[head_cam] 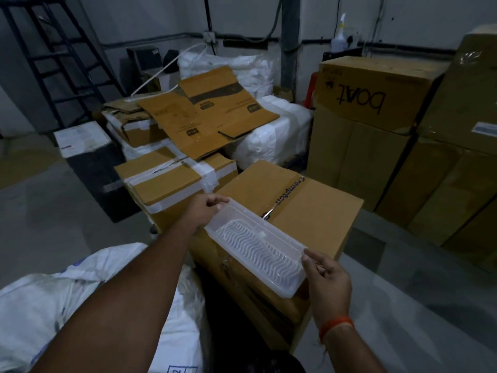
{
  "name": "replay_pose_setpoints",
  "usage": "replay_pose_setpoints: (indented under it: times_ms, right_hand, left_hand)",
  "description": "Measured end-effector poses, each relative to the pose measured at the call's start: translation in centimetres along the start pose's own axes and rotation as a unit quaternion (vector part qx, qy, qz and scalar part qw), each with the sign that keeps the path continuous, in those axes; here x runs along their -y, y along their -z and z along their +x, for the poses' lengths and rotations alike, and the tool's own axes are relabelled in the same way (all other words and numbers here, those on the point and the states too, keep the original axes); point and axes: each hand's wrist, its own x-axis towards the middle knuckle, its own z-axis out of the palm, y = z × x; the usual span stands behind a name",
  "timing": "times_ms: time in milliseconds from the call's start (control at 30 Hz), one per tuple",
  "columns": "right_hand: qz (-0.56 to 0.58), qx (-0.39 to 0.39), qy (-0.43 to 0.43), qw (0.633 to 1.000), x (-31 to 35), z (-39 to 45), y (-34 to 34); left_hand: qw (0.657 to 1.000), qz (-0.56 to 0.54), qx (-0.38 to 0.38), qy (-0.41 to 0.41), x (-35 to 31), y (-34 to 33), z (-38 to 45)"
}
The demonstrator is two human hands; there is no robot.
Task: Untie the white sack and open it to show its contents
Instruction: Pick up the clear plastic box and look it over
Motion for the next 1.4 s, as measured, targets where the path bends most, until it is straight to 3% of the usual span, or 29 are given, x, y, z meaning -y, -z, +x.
replay_pose_setpoints:
  times_ms: [200, 300, 367, 467, 567, 700, 867, 1400]
  right_hand:
    - [0.006, 0.003, 0.007, 1.000, -0.2, -0.1, -0.1]
    - [-0.008, 0.011, 0.007, 1.000, 0.1, -0.2, 0.2]
    - [-0.054, -0.014, 0.015, 0.998, 0.8, -0.4, 0.5]
    - [-0.182, -0.057, 0.099, 0.976, 3.3, 0.0, 1.0]
    - [-0.283, 0.044, 0.197, 0.938, 6.8, 2.0, 0.5]
    - [-0.260, 0.226, 0.169, 0.924, 10.1, 5.5, -1.8]
    - [-0.324, 0.353, 0.131, 0.868, 9.2, 8.3, -4.0]
    - [-0.245, 0.390, 0.070, 0.885, 7.9, 8.6, -3.7]
  left_hand:
    - [1.000, -0.028, -0.008, 0.002, 0.9, -0.2, 0.0]
    - [0.999, -0.018, -0.047, 0.004, 0.7, -0.7, -0.6]
    - [0.993, -0.014, -0.113, 0.026, 0.2, -1.4, -1.5]
    - [0.962, -0.042, -0.260, 0.073, -0.7, -2.4, -3.9]
    - [0.937, -0.070, -0.331, 0.086, -0.8, -3.9, -7.0]
    - [0.933, -0.162, -0.298, 0.121, -0.9, -6.8, -10.7]
    - [0.926, -0.266, -0.218, 0.156, -0.6, -9.3, -12.8]
    - [0.918, -0.303, -0.195, 0.165, 0.2, -9.3, -12.8]
